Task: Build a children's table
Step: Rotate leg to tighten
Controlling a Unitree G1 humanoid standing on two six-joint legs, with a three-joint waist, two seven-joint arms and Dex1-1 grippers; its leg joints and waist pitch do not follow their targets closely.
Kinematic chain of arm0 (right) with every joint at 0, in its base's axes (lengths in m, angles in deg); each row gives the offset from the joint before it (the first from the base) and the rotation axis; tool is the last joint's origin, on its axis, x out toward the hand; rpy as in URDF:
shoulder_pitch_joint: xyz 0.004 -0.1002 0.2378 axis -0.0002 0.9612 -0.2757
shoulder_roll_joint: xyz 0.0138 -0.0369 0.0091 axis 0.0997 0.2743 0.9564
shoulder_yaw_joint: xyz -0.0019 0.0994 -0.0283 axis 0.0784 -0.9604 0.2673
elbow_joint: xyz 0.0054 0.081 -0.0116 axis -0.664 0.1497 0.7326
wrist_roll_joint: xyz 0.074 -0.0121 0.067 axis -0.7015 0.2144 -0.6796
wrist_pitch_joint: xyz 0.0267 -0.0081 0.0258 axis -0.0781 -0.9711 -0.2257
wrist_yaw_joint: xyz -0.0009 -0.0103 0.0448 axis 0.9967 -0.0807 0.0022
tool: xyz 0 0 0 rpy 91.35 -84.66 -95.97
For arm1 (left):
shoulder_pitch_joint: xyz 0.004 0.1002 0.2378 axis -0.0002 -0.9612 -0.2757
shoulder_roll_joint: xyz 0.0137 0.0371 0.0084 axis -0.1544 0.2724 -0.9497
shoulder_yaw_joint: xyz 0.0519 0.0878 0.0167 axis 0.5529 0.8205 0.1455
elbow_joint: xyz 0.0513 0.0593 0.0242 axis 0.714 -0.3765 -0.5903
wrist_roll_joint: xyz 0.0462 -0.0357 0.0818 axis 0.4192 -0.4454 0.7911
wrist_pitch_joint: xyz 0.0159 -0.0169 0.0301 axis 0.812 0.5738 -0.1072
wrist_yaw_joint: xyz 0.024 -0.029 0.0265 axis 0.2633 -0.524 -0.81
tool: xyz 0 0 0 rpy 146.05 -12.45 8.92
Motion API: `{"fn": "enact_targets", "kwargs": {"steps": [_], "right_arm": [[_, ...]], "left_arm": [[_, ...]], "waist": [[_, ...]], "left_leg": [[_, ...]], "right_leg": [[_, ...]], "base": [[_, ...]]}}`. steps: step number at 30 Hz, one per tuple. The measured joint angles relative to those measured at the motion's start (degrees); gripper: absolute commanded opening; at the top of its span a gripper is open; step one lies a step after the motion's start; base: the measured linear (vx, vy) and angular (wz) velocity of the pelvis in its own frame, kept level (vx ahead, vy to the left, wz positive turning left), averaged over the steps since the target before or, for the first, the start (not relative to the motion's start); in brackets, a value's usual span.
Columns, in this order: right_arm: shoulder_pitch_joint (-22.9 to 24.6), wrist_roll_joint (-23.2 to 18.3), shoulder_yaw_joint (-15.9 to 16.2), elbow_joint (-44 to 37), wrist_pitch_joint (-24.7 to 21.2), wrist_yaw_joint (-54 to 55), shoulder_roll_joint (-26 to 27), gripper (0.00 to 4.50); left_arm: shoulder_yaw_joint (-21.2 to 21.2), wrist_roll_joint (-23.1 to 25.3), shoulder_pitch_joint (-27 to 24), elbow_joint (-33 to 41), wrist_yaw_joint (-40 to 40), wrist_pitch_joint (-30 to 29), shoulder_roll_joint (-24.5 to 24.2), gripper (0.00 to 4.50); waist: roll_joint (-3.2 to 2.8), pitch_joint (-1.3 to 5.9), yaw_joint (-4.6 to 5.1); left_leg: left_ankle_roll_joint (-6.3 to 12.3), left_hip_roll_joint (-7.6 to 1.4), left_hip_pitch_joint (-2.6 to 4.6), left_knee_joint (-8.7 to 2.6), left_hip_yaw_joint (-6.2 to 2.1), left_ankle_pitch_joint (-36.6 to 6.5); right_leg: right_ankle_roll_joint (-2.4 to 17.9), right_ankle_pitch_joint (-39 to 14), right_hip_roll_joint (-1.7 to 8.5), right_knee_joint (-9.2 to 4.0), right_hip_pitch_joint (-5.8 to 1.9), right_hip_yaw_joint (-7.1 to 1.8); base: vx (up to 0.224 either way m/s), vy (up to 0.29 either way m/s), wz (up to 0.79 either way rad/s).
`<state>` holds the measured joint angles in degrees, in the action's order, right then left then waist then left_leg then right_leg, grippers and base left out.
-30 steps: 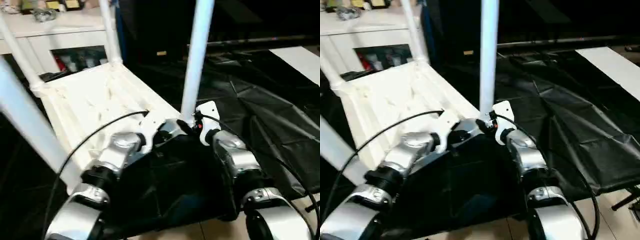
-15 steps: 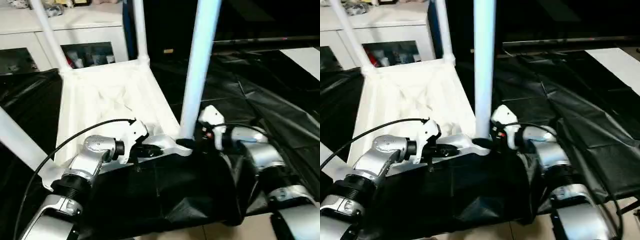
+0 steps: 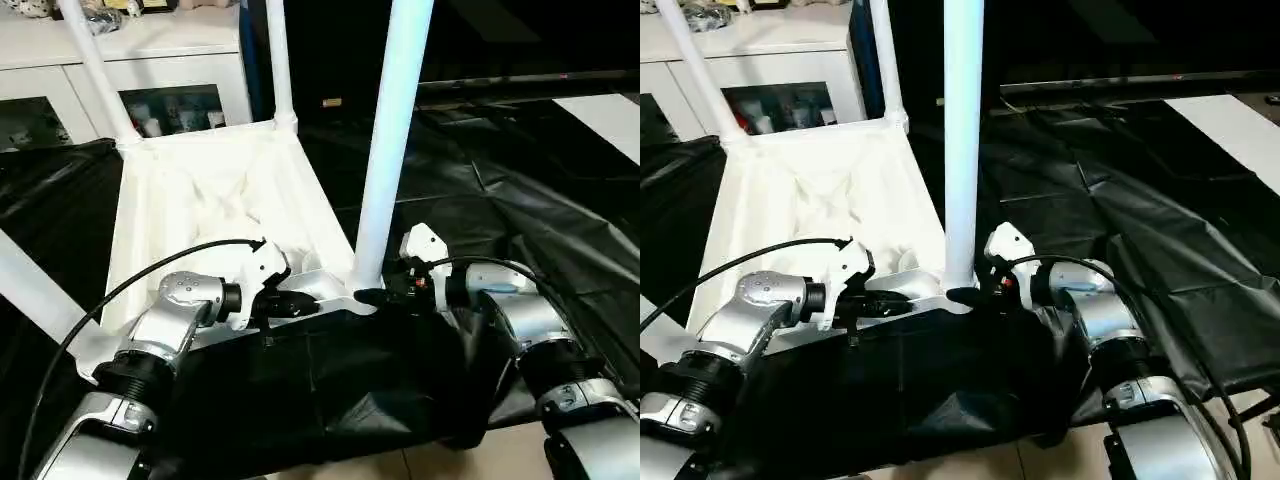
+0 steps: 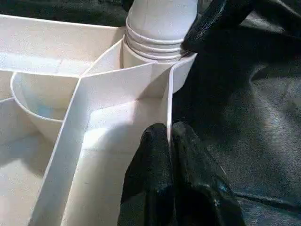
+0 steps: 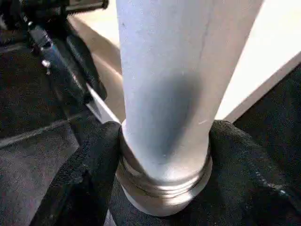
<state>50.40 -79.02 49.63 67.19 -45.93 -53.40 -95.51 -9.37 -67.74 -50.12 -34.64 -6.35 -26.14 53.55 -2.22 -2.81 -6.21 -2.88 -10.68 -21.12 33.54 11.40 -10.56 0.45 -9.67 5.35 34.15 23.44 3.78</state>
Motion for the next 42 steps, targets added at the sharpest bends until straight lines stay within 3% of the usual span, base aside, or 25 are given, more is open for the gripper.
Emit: {"fn": "enact_targets", "kwargs": {"steps": [6,11,18,19,21,24,26,29,32,36,42], "right_arm": [[-0.48,1.50,-3.44,2.12,-2.07,18.67,6.32,2.60],[-2.27,1.84,-8.10,3.73,-5.93,36.30,12.05,2.60],[-0.66,1.26,-9.25,1.62,-4.61,37.16,12.49,2.60],[-0.20,1.14,-9.25,0.91,-4.63,37.04,12.37,3.04],[0.63,0.27,-9.25,-0.27,-4.74,35.14,11.83,3.15],[1.62,-0.19,-8.65,-2.99,-4.46,29.31,9.94,3.52],[2.71,-0.20,-7.03,-4.94,-4.11,24.26,6.52,3.52],[5.11,-0.39,-4.03,-8.08,-3.15,14.05,0.10,3.52],[7.21,-1.49,-3.12,-11.39,-3.33,6.21,-5.29,3.52],[9.17,-3.30,-3.47,-15.53,-4.04,-1.52,-11.97,3.52],[12.63,-6.55,-4.58,-19.87,-6.81,-8.00,-17.71,3.52]], "left_arm": [[-0.92,2.70,2.95,-4.01,11.32,-0.23,4.71,0.00],[-1.09,5.55,6.11,-7.79,24.57,-1.47,11.88,0.00],[-0.82,6.28,6.22,-8.01,25.99,-0.84,13.32,0.00],[-0.72,6.49,6.22,-8.02,25.60,-0.51,13.28,0.00],[-0.44,6.70,6.15,-8.02,24.59,0.42,12.91,0.00],[-0.30,6.71,5.88,-7.92,22.92,1.14,12.14,0.00],[0.17,6.61,5.54,-7.39,21.02,1.66,11.38,0.00],[1.07,5.49,4.18,-5.81,14.90,3.28,8.67,0.00],[1.95,4.28,2.61,-3.58,7.79,4.53,6.05,0.00],[3.03,3.07,1.85,-2.13,1.64,5.32,4.42,0.00],[3.54,2.26,0.78,-0.45,-1.87,5.32,3.39,0.00]], "waist": [[0.04,0.00,1.26],[-0.01,0.07,1.27],[-0.45,0.33,0.99],[-0.46,0.34,0.91],[-0.45,0.33,0.81],[-0.42,0.31,0.93],[-0.40,0.30,0.87],[-0.36,0.27,0.18],[-0.41,0.24,-0.59],[-0.44,0.22,-1.59],[-0.52,0.18,-1.90]], "left_leg": [[-0.03,0.01,0.18,-0.01,-0.01,0.00],[-0.03,0.10,0.25,-0.02,-0.03,0.00],[-0.02,0.28,0.16,-0.17,-0.04,0.00],[-0.02,0.28,0.16,-0.24,-0.04,0.00],[-0.01,0.27,0.14,-0.37,-0.04,0.01],[-0.01,0.23,0.12,-0.40,-0.07,0.01],[-0.01,0.22,0.13,-0.40,-0.09,0.01],[0.00,0.15,0.09,-0.39,-0.09,0.01],[0.00,0.11,0.00,-0.34,-0.04,0.01],[0.05,0.06,-0.17,0.01,0.06,-0.02],[0.11,0.00,-0.17,0.02,0.10,-0.06]], "right_leg": [[-0.18,-0.10,0.00,0.00,-0.12,0.00],[-0.21,-0.12,0.03,-0.26,-0.32,-0.04],[-0.28,-0.16,0.13,-0.37,-0.36,-0.11],[-0.28,-0.16,0.13,-0.37,-0.35,-0.09],[-0.33,-0.19,0.13,-0.37,-0.33,-0.06],[-0.33,-0.19,0.11,-0.28,-0.32,-0.02],[-0.38,-0.22,0.10,-0.25,-0.29,0.02],[-0.34,-0.20,0.10,-0.22,-0.29,0.08],[-0.36,-0.21,0.11,-0.23,-0.25,0.09],[-0.40,-0.25,0.14,-0.24,-0.26,0.03],[-0.40,-0.26,0.13,-0.21,-0.24,0.06]], "base": [[0.000,0.000,0.00],[0.000,0.000,0.00],[0.000,0.000,0.00],[0.000,0.000,0.00],[0.000,0.000,0.00],[0.000,0.000,0.00],[0.000,0.000,0.00],[0.000,0.000,0.00],[0.000,0.000,0.00],[0.000,0.000,0.00],[0.000,0.000,0.00]]}}
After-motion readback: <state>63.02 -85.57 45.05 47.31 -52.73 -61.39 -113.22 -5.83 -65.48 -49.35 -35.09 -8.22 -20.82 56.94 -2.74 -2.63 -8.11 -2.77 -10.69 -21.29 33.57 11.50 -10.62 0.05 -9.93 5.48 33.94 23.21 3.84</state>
